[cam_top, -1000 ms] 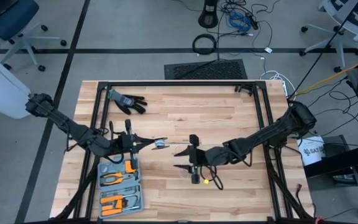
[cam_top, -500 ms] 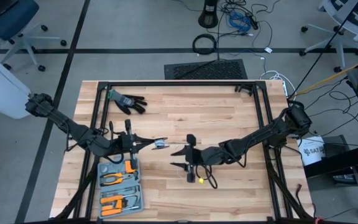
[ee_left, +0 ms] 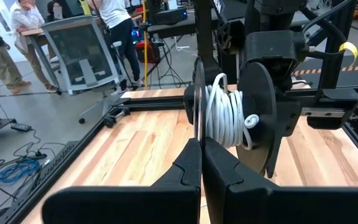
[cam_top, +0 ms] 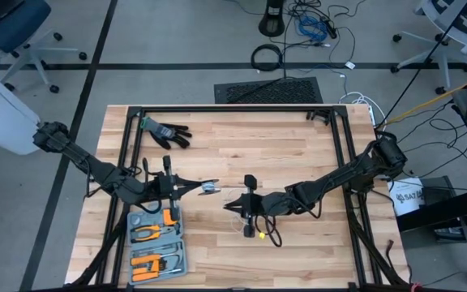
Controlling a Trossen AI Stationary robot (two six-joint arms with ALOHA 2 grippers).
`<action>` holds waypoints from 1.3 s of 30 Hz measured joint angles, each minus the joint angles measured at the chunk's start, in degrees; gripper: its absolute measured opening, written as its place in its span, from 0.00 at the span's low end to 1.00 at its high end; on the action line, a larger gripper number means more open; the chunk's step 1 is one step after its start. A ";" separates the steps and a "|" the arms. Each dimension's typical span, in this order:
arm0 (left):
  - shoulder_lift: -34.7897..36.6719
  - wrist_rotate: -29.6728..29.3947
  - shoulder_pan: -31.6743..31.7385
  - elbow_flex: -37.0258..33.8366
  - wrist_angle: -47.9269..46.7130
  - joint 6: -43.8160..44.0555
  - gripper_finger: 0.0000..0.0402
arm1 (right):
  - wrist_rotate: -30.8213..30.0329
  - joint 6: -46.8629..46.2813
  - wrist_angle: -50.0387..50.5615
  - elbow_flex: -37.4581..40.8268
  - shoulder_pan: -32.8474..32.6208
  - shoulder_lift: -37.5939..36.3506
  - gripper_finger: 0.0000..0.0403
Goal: Coil cords
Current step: Uncoil the white cable wire from the spool
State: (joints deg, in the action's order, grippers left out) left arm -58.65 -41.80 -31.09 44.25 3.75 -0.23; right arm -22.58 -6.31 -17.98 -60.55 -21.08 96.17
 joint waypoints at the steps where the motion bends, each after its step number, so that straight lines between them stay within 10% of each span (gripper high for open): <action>1: 0.00 0.00 0.00 0.00 -0.02 0.00 0.00 | -0.06 0.12 0.62 0.00 0.00 -0.22 0.01; 14: -0.02 -1.37 0.00 0.00 -3.20 -0.08 0.00 | -7.61 0.23 1.40 0.02 -3.87 -6.89 0.00; 39: -9.23 -11.01 7.02 0.02 6.60 -3.19 0.00 | 0.35 1.44 -11.96 0.00 -6.35 -6.79 0.00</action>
State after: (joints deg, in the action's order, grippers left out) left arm -67.88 -52.82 -24.07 44.27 10.34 -3.42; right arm -22.23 -4.87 -29.94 -60.55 -27.43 89.38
